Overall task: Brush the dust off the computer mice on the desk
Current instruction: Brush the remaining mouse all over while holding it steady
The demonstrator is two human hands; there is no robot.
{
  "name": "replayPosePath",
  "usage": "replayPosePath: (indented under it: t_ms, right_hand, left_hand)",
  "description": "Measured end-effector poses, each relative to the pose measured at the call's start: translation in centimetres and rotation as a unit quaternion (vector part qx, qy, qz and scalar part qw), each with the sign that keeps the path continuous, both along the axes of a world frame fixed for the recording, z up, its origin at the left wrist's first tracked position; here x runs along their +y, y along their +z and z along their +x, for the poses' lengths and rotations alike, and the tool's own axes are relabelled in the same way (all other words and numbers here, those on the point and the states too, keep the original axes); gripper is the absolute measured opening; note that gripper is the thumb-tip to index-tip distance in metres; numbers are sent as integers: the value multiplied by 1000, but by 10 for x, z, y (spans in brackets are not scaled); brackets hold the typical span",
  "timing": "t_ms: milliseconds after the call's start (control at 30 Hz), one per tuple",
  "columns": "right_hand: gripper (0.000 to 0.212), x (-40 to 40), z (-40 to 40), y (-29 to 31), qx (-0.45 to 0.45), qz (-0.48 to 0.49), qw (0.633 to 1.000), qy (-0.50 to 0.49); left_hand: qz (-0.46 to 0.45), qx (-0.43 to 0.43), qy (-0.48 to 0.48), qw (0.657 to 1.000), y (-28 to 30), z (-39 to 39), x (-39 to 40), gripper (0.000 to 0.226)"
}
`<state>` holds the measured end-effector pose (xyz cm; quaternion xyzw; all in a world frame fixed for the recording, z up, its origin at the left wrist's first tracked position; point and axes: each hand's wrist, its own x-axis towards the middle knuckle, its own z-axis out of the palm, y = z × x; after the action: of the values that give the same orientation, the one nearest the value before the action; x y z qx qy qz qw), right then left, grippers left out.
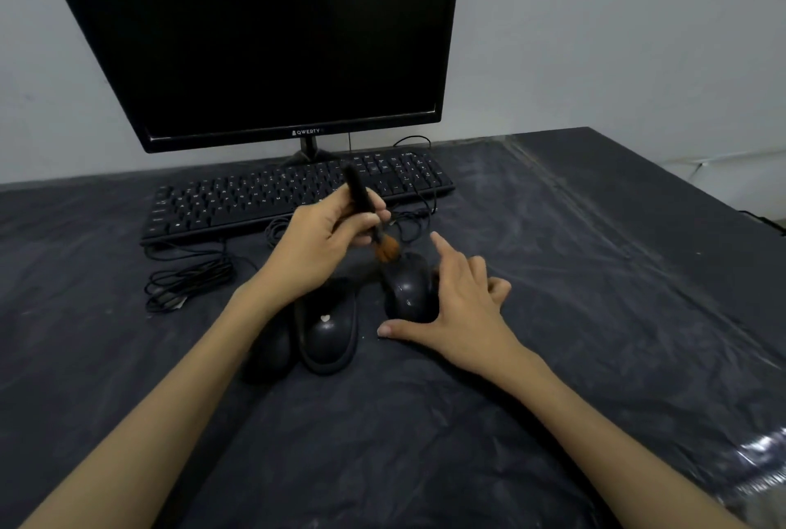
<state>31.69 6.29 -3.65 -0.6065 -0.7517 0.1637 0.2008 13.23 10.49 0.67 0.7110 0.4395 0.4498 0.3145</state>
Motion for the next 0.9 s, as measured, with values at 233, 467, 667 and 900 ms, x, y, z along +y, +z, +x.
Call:
replayPosePath:
  t_ms: [233, 467, 667, 900]
  right_hand:
    - [95, 13, 34, 21, 68, -63, 993, 75]
    - [95, 15, 36, 20, 82, -59, 992, 78]
    - [95, 15, 37, 19, 84, -58, 992, 77]
    - [95, 16, 37, 19, 90, -62, 991, 76]
  left_hand:
    - [-34, -62, -32, 997, 13, -9, -4, 18]
    - [-40, -19, -45, 998, 5, -6, -14, 17]
    - [-176, 5, -147, 973, 9, -13, -25, 16]
    - [-99, -56, -98, 989, 11, -7, -27, 19]
